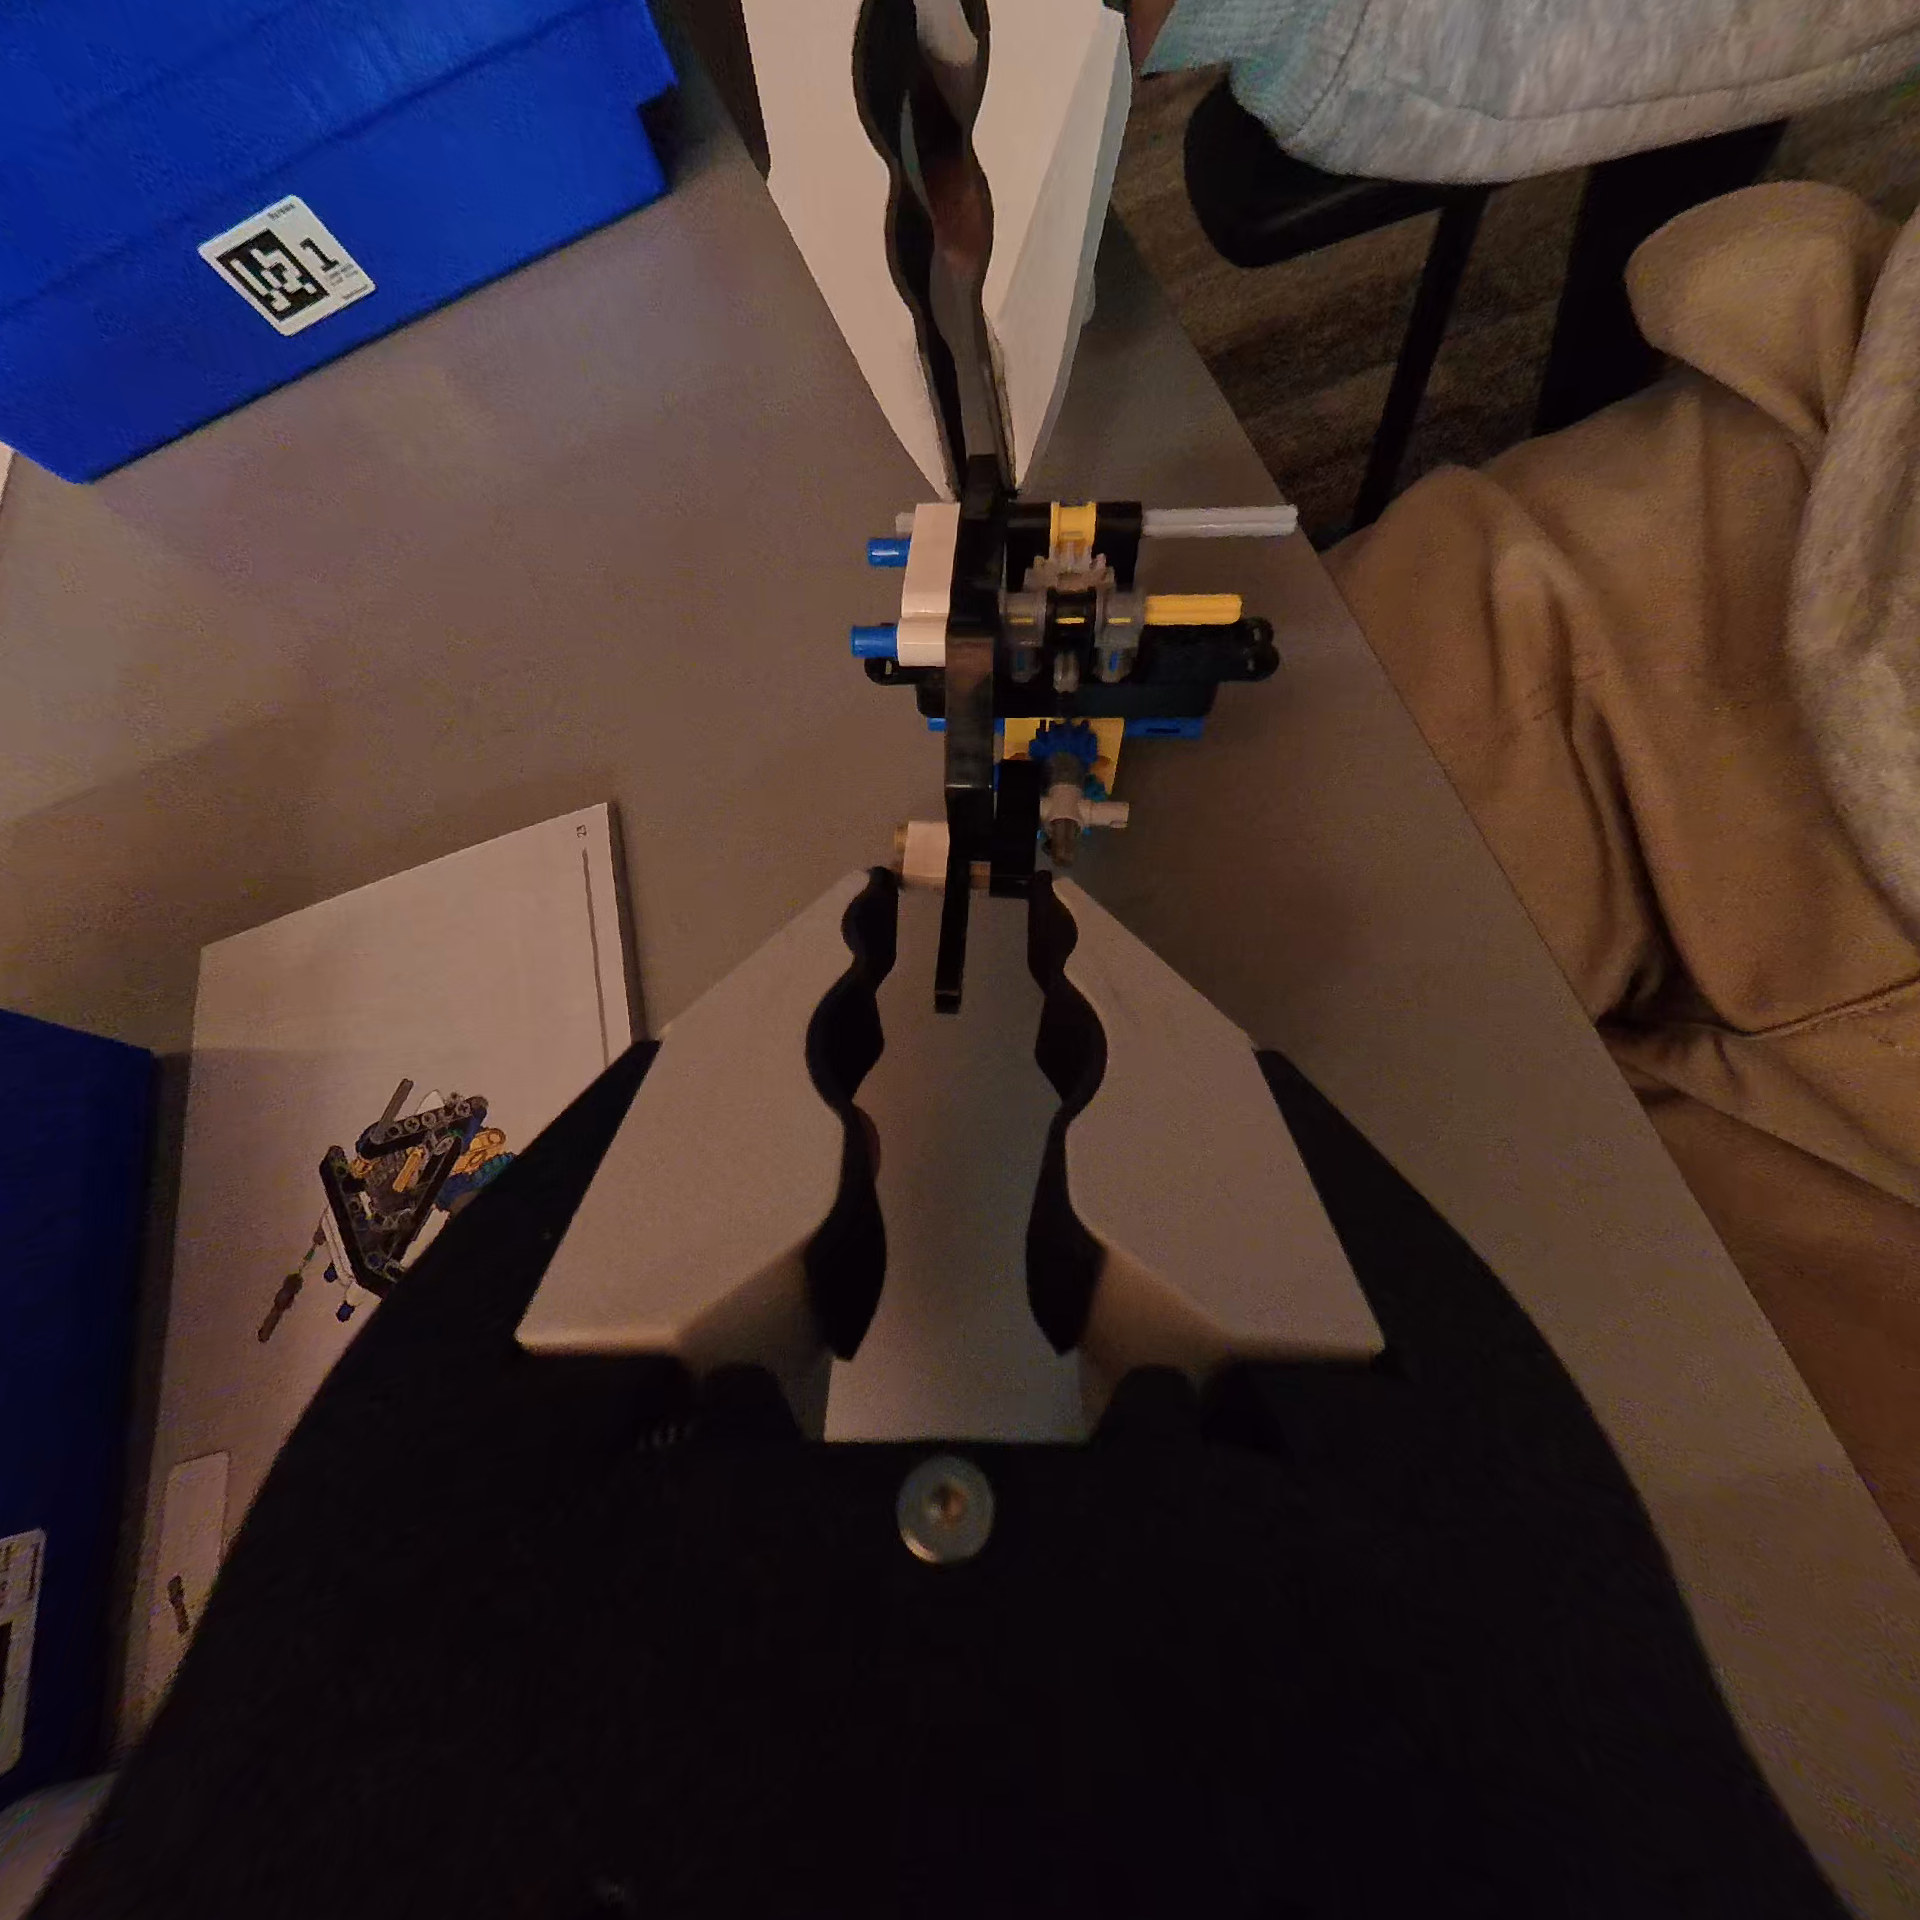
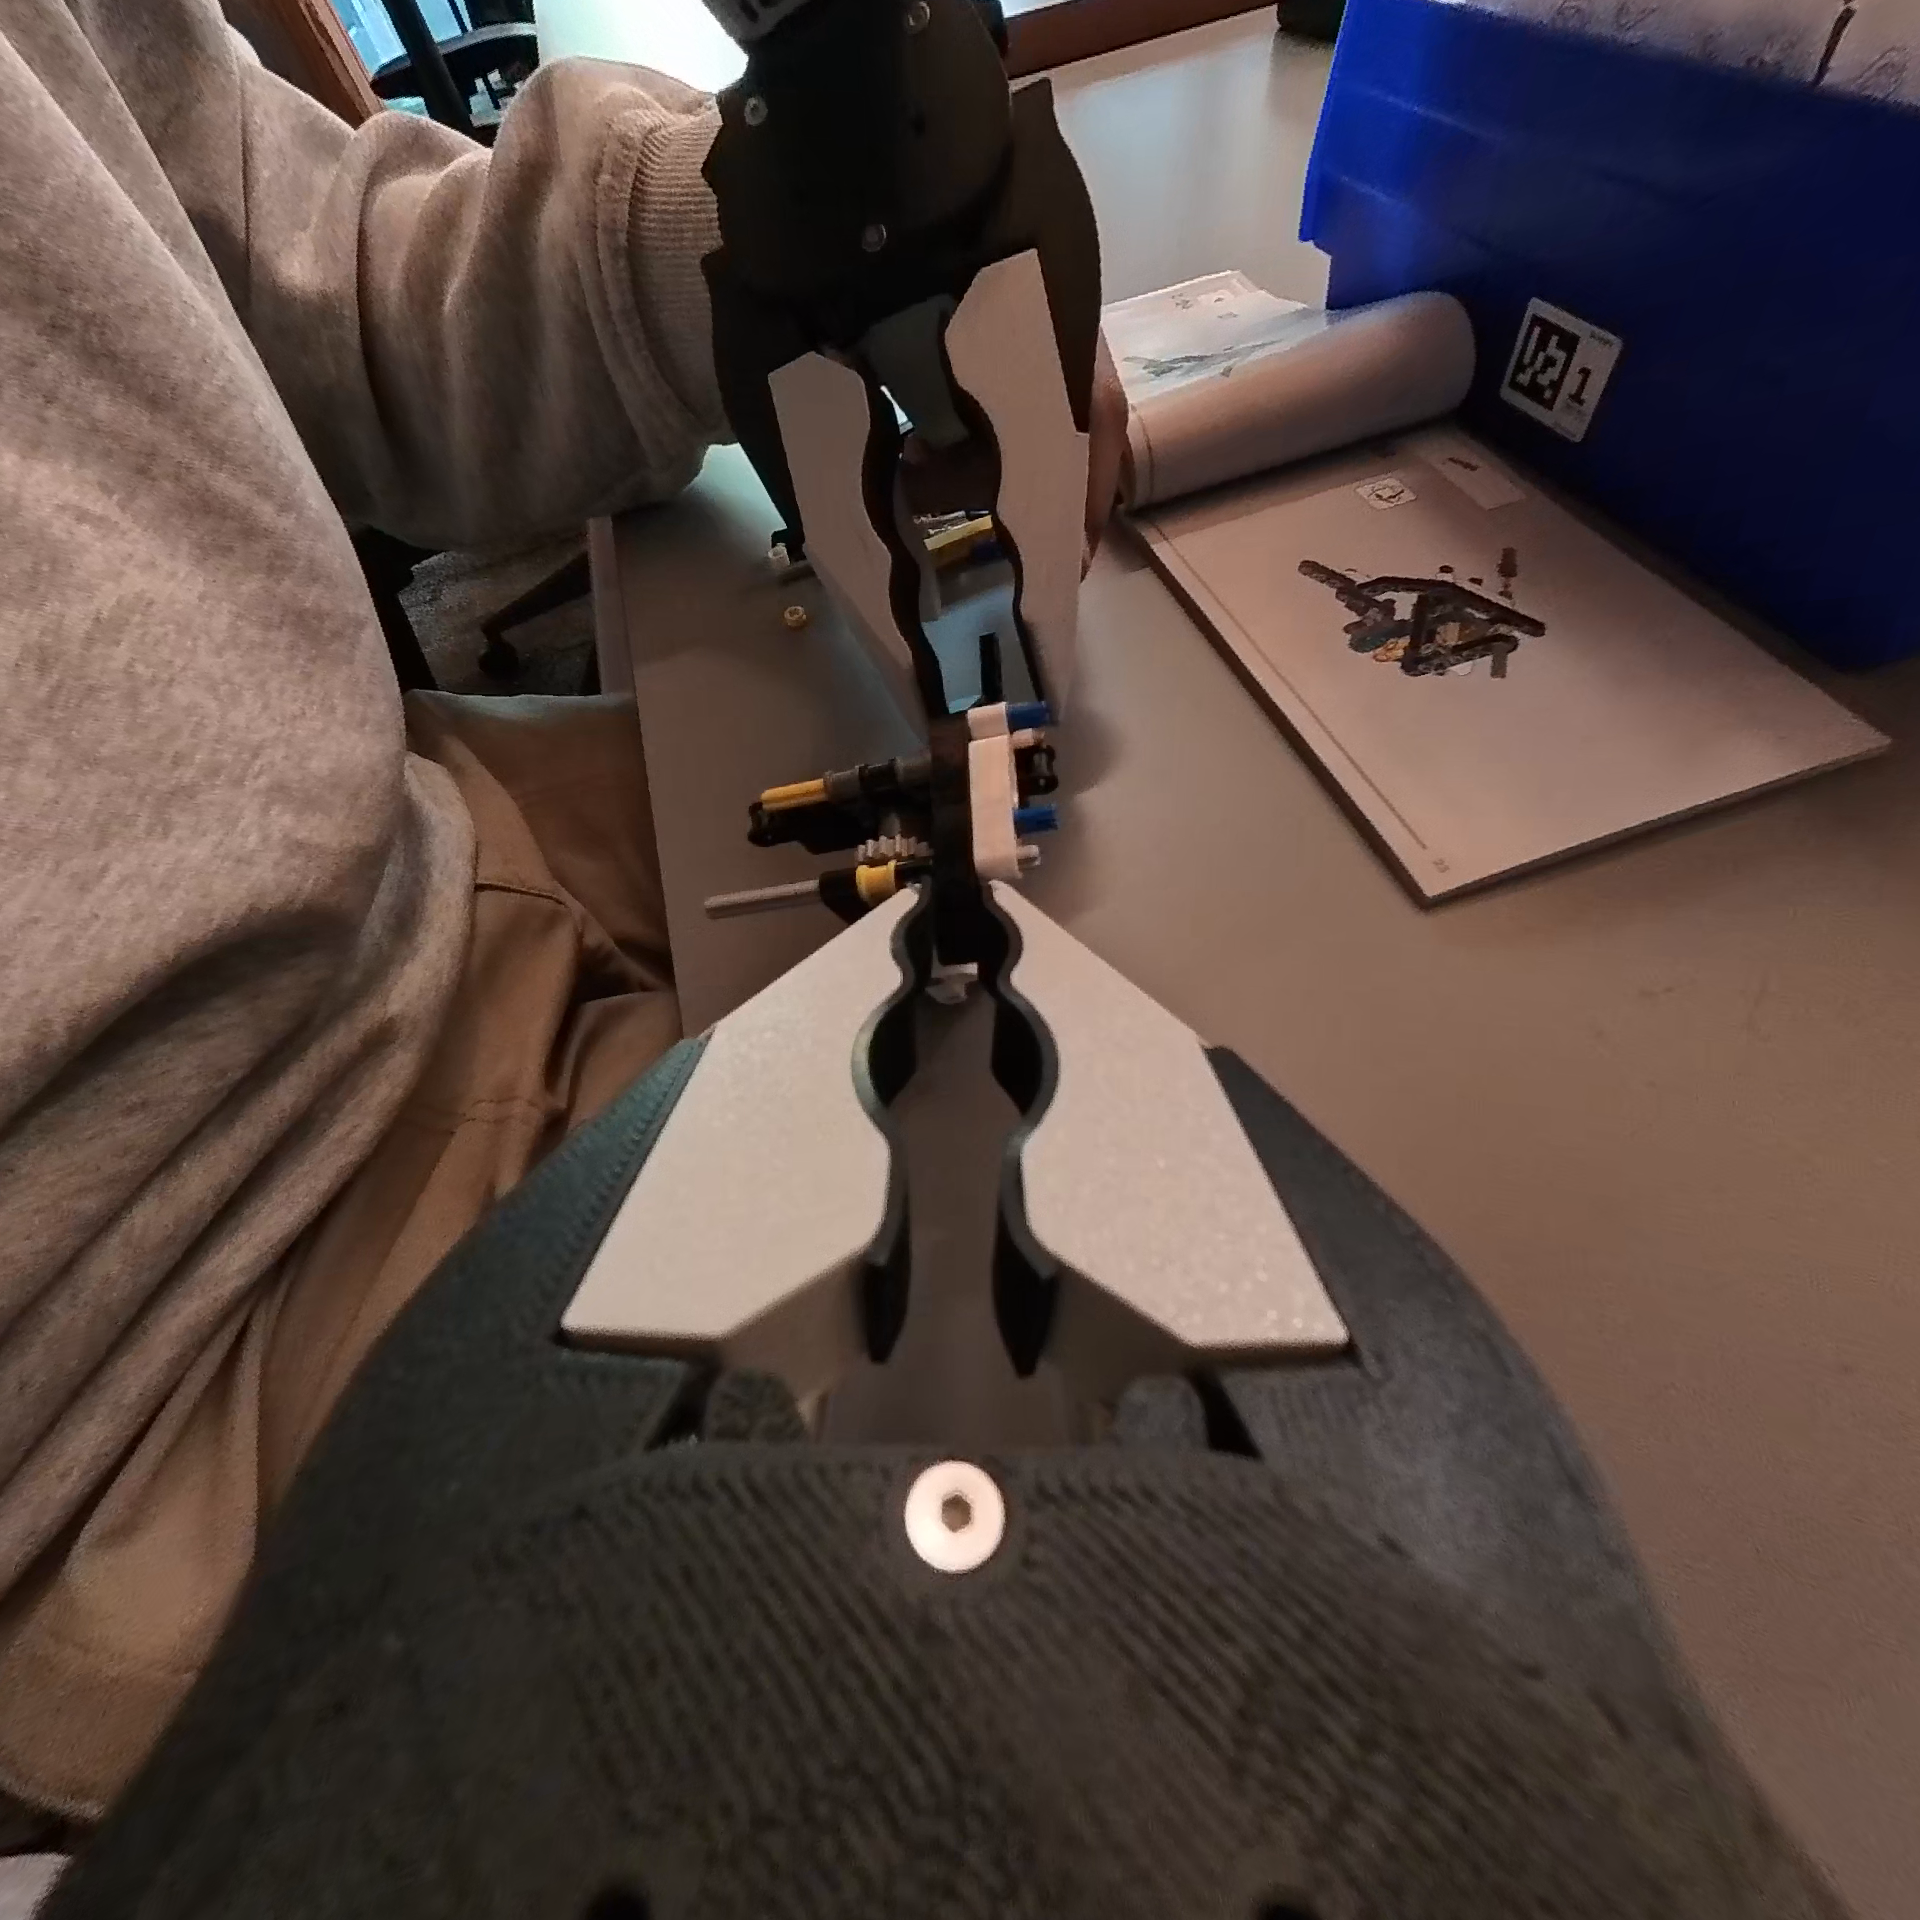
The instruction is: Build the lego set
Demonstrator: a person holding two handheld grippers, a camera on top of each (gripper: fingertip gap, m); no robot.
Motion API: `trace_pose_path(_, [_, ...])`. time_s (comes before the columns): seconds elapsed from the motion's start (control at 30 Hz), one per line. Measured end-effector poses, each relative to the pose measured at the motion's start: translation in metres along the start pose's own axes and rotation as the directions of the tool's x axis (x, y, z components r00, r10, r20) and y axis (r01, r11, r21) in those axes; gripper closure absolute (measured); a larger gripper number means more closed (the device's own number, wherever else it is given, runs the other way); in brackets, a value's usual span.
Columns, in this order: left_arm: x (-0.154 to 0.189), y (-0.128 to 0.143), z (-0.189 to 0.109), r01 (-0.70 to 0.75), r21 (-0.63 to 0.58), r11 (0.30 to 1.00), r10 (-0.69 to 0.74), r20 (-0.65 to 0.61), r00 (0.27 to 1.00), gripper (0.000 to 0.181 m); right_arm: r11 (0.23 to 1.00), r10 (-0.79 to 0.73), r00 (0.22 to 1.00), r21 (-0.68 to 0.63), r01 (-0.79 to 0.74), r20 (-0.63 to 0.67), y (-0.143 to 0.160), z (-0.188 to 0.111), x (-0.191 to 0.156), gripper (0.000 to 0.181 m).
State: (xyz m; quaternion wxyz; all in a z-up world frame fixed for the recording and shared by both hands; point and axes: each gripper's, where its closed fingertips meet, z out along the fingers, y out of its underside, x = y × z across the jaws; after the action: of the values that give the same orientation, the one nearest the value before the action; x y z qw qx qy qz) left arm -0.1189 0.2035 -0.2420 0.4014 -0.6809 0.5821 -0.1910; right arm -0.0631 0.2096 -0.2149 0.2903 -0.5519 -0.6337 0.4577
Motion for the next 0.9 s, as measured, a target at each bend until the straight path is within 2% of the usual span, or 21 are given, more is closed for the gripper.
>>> trace_pose_path(0.03, [0.000, 0.000, 0.000, 0.000, 0.001, 1.000, 0.000, 0.002, 1.000, 0.157, 1.000, 0.000, 1.000, 0.000, 0.000, -0.001, 0.000, 0.000, 0.000, 0.175])
trace_pose_path(0.33, [-0.002, 0.000, 0.000, 0.023, 0.004, 1.000, -0.023, 0.004, 1.000, 0.157, 1.000, -0.002, 1.000, 0.001, 0.002, -0.007, 0.000, 0.000, 0.001, 0.175])
trace_pose_path(0.4, [0.000, -0.001, 0.001, 0.040, 0.002, 0.999, -0.040, -0.008, 0.999, 0.149, 1.000, -0.003, 1.000, 0.001, 0.003, -0.011, 0.000, 0.000, 0.001, 0.175])
trace_pose_path(0.6, [-0.008, 0.007, -0.001, 0.070, -0.056, 0.996, -0.067, 0.056, 0.996, 0.125, 1.000, 0.004, 1.000, 0.006, -0.004, -0.016, 0.000, 0.000, 0.002, 0.175])
trace_pose_path(0.77, [-0.016, 0.000, -0.021, 0.189, 0.012, 0.982, -0.188, 0.204, 0.961, 0.110, 0.999, 0.038, 0.998, 0.021, -0.036, -0.057, 0.000, -0.001, 0.007, 0.175])
trace_pose_path(0.9, [-0.014, 0.002, -0.032, 0.349, 0.101, 0.932, -0.359, 0.394, 0.846, 0.103, 0.993, 0.107, 0.990, 0.055, -0.102, -0.087, 0.001, -0.003, 0.012, 0.175])
